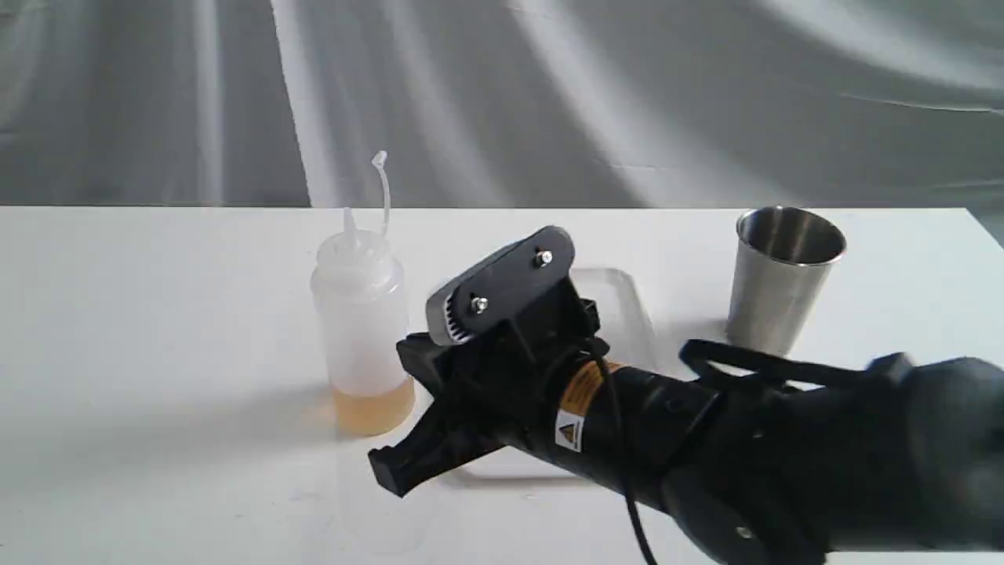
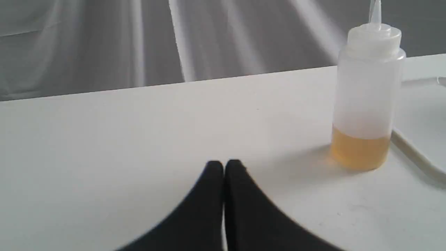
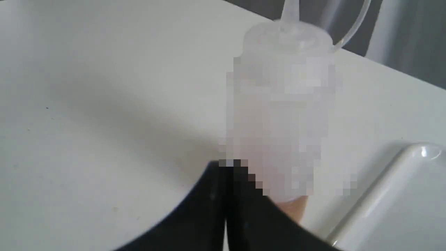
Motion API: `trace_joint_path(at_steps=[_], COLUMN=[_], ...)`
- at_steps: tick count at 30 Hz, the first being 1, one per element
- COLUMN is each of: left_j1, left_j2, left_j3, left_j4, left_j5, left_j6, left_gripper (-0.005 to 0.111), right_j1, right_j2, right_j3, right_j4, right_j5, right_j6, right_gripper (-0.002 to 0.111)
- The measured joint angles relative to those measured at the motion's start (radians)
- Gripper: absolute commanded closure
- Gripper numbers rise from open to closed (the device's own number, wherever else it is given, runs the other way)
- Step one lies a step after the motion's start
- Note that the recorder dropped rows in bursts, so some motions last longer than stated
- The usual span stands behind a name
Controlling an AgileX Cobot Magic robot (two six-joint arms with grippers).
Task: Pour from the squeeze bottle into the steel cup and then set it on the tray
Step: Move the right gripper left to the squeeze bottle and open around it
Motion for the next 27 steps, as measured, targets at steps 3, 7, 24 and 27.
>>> trace_joint_path(at_steps=[3,7,24,27], left_j1=[0.0,0.0,0.0,0.0], left_j2=[0.0,0.0,0.0,0.0], left_j3=[0.0,0.0,0.0,0.0], left_j4=[0.0,0.0,0.0,0.0], left_j5=[0.0,0.0,0.0,0.0], left_j6=[0.0,0.0,0.0,0.0], left_gripper=[0.107,0.107,0.107,0.107], right_j1=[0.0,0.0,0.0,0.0], right_j2=[0.083,0.144,0.165,0.169], right_j3=[-0.056,-0.119,-0.138,-0.138], right_j4=[0.011,0.017,0.039,0.041], right_j5=[-0.004,-0.008,0.063,0.063], right_j6=[0.0,0.0,-0.002,-0.002], right_gripper=[0.108,0.108,0.048,0.024])
